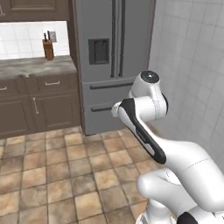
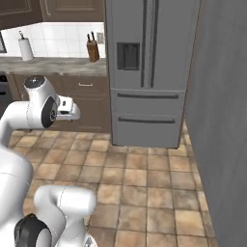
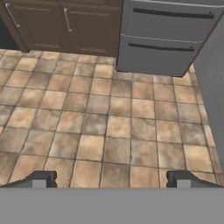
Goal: Open the cabinet and move the ladle to the pot. Then close the cabinet.
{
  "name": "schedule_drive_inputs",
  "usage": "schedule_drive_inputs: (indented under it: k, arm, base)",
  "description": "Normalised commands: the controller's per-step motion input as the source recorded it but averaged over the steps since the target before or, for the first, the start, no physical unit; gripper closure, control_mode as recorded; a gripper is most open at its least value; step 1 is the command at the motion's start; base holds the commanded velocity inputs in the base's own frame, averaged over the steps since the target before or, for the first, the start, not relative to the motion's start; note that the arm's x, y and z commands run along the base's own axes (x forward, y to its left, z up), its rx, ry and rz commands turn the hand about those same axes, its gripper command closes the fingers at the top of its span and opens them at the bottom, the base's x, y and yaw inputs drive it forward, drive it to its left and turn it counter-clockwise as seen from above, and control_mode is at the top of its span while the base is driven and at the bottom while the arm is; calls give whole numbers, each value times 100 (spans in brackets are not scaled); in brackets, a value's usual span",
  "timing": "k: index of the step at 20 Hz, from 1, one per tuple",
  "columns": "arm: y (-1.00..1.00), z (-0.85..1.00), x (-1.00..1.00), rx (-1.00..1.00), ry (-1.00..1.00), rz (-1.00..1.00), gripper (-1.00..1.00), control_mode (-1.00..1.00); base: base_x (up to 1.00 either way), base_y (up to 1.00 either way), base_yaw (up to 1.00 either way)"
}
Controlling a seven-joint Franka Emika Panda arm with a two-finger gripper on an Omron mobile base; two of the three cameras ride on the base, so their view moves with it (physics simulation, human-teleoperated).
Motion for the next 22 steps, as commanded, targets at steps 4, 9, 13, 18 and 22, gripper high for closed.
schedule_drive_inputs:
  k: [4, 9, 13, 18, 22]
  arm:
    - [0, 0, 0, 0, 0, 0, -100, 100]
    - [0, 0, 0, 0, 0, 0, -100, 100]
    - [0, 0, 0, 0, 0, 0, -100, 100]
    - [0, 0, 0, 0, 0, 0, -100, 100]
    - [0, 0, 0, 0, 0, 0, -100, 100]
  base:
    - [100, 70, 4]
    - [100, 59, 19]
    - [100, 64, 13]
    - [100, 56, 10]
    - [100, 55, 9]
